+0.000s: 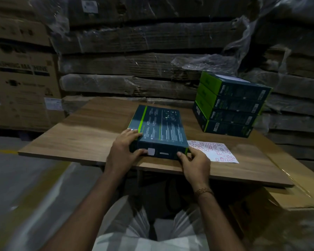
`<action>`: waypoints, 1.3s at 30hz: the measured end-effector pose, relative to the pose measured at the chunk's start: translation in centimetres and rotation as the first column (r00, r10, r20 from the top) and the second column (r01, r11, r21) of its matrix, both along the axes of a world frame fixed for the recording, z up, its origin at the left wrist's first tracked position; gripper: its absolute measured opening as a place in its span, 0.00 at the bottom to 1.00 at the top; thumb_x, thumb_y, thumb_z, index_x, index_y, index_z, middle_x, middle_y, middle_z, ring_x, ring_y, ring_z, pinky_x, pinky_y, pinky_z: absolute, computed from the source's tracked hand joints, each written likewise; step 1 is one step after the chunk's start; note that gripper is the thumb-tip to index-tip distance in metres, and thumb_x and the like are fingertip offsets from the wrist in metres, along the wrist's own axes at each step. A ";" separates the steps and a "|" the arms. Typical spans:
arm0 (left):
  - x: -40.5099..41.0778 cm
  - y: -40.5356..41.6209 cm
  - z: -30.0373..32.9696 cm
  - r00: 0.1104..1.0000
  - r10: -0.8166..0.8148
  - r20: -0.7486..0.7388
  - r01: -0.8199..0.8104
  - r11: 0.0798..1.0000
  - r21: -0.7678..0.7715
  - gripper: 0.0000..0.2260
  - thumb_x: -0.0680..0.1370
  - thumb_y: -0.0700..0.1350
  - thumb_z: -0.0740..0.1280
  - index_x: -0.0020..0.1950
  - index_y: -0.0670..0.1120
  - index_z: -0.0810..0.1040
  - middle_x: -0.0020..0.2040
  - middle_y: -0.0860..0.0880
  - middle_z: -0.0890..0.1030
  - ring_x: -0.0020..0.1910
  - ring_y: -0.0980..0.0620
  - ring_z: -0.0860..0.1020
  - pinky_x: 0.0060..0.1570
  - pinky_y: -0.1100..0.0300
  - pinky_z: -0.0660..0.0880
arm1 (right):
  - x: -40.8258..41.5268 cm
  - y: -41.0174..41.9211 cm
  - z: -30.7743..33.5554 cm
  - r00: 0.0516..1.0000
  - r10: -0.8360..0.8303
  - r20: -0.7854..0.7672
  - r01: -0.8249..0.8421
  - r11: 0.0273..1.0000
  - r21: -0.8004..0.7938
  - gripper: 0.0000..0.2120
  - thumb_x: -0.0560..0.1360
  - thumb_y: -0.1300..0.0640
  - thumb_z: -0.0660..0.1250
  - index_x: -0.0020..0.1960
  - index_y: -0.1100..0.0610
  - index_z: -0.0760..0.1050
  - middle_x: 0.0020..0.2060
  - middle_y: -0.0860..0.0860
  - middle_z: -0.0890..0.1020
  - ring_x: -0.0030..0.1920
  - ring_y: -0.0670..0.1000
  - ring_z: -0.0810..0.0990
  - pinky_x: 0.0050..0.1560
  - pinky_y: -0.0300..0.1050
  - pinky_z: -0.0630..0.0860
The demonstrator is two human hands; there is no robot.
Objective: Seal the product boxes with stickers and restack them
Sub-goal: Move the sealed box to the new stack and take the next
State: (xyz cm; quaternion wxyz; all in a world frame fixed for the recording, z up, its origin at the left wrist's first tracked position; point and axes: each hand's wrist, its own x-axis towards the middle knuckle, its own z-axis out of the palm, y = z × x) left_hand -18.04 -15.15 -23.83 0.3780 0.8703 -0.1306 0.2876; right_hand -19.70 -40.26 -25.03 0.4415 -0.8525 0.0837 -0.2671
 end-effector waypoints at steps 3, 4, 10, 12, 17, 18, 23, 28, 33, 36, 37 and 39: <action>0.1 0.0 -0.2 1.000 0.031 -0.003 -0.031 0.999 0.023 0.31 0.71 0.51 0.83 0.73 0.49 0.80 0.75 0.49 0.78 0.80 0.51 0.68 0.78 0.57 0.61 | 0.7 -0.2 -0.7 1.000 0.010 0.014 -0.008 0.995 -0.098 0.19 0.78 0.47 0.77 0.66 0.51 0.84 0.52 0.48 0.86 0.54 0.51 0.81 0.51 0.46 0.78; 0.3 0.1 -0.3 0.999 0.038 0.001 -0.038 0.999 0.023 0.31 0.72 0.50 0.83 0.74 0.48 0.80 0.75 0.49 0.78 0.80 0.51 0.67 0.77 0.57 0.60 | 1.0 -0.3 -0.9 1.000 0.016 0.013 -0.014 0.989 -0.145 0.20 0.78 0.46 0.77 0.67 0.50 0.84 0.52 0.47 0.86 0.54 0.51 0.81 0.52 0.48 0.80; 1.0 0.4 -1.0 0.999 0.052 -0.016 -0.052 0.999 0.004 0.31 0.72 0.49 0.83 0.74 0.50 0.79 0.75 0.50 0.77 0.81 0.51 0.65 0.79 0.53 0.63 | 1.3 -2.2 -1.5 0.999 0.018 0.049 -0.007 0.975 -0.223 0.17 0.79 0.50 0.75 0.66 0.52 0.83 0.56 0.49 0.86 0.60 0.52 0.79 0.61 0.51 0.79; 0.9 0.0 -0.8 0.996 0.084 -0.013 -0.083 0.996 0.020 0.31 0.72 0.49 0.83 0.74 0.50 0.79 0.75 0.50 0.77 0.81 0.50 0.66 0.79 0.47 0.66 | 1.1 -3.8 -1.2 0.975 -0.140 0.171 0.183 0.946 -0.269 0.11 0.81 0.53 0.72 0.60 0.56 0.85 0.54 0.52 0.86 0.60 0.56 0.77 0.61 0.52 0.74; 0.6 -2.2 0.0 0.954 0.298 -0.004 -0.291 0.935 0.202 0.31 0.74 0.52 0.80 0.76 0.53 0.76 0.76 0.52 0.76 0.81 0.46 0.66 0.72 0.38 0.68 | 2.6 -8.6 -0.2 0.960 -0.264 0.095 0.278 0.849 -0.448 0.12 0.81 0.58 0.68 0.62 0.55 0.85 0.57 0.55 0.85 0.63 0.59 0.75 0.64 0.55 0.73; 0.8 -2.6 0.1 0.946 0.325 -0.008 -0.315 0.922 0.227 0.31 0.74 0.53 0.80 0.76 0.53 0.76 0.76 0.52 0.76 0.81 0.45 0.66 0.72 0.38 0.67 | 3.0 -9.3 -0.1 0.963 -0.263 0.050 0.253 0.831 -0.496 0.14 0.80 0.60 0.67 0.64 0.53 0.84 0.59 0.54 0.84 0.64 0.58 0.74 0.65 0.54 0.72; 2.0 -4.6 0.5 0.887 0.462 0.005 -0.435 0.831 0.348 0.30 0.77 0.55 0.77 0.77 0.53 0.73 0.78 0.50 0.74 0.81 0.44 0.65 0.79 0.32 0.54 | 4.1 -10.7 -0.3 0.976 -0.196 -0.090 0.123 0.847 -0.517 0.22 0.78 0.63 0.64 0.69 0.49 0.81 0.65 0.50 0.81 0.68 0.55 0.71 0.68 0.53 0.70; 1.2 -9.6 -1.3 0.952 0.217 0.216 -0.267 0.932 0.245 0.25 0.77 0.44 0.74 0.74 0.48 0.76 0.77 0.42 0.73 0.78 0.40 0.69 0.78 0.34 0.58 | 3.9 -10.7 -0.6 0.974 -0.210 -0.078 0.157 0.887 -0.434 0.23 0.80 0.65 0.60 0.70 0.52 0.82 0.65 0.54 0.81 0.65 0.58 0.76 0.63 0.54 0.76; 0.9 -17.0 -1.1 0.905 -0.421 -0.064 0.426 0.891 0.159 0.30 0.82 0.42 0.72 0.83 0.50 0.67 0.79 0.49 0.73 0.74 0.49 0.73 0.74 0.49 0.73 | 4.3 -10.9 -1.7 0.954 -0.294 -0.054 0.258 0.901 -0.348 0.21 0.76 0.64 0.61 0.61 0.48 0.84 0.58 0.50 0.84 0.59 0.55 0.78 0.55 0.53 0.81; 3.2 -20.3 -0.4 0.883 -0.392 -0.258 0.428 0.898 0.103 0.34 0.85 0.39 0.67 0.87 0.52 0.57 0.80 0.47 0.72 0.76 0.47 0.72 0.71 0.56 0.71 | 4.3 -11.1 -1.8 0.950 -0.309 -0.038 0.280 0.904 -0.324 0.22 0.75 0.66 0.60 0.58 0.47 0.83 0.55 0.49 0.83 0.57 0.54 0.78 0.52 0.52 0.81; 4.0 -20.8 -0.2 0.880 -0.367 -0.301 0.411 0.907 0.096 0.35 0.85 0.37 0.66 0.88 0.53 0.55 0.79 0.46 0.73 0.74 0.46 0.73 0.68 0.57 0.72 | 4.3 -11.1 -1.9 0.950 -0.310 -0.038 0.284 0.908 -0.310 0.22 0.74 0.66 0.60 0.58 0.46 0.83 0.54 0.49 0.83 0.56 0.53 0.78 0.51 0.52 0.81; 5.0 -21.5 0.1 0.867 -0.346 -0.359 0.390 0.919 0.056 0.36 0.85 0.37 0.63 0.88 0.54 0.50 0.77 0.44 0.75 0.71 0.46 0.76 0.67 0.53 0.77 | 4.3 -11.1 -1.8 0.950 -0.308 -0.042 0.287 0.921 -0.265 0.23 0.74 0.67 0.59 0.58 0.47 0.83 0.53 0.49 0.82 0.54 0.53 0.78 0.49 0.52 0.81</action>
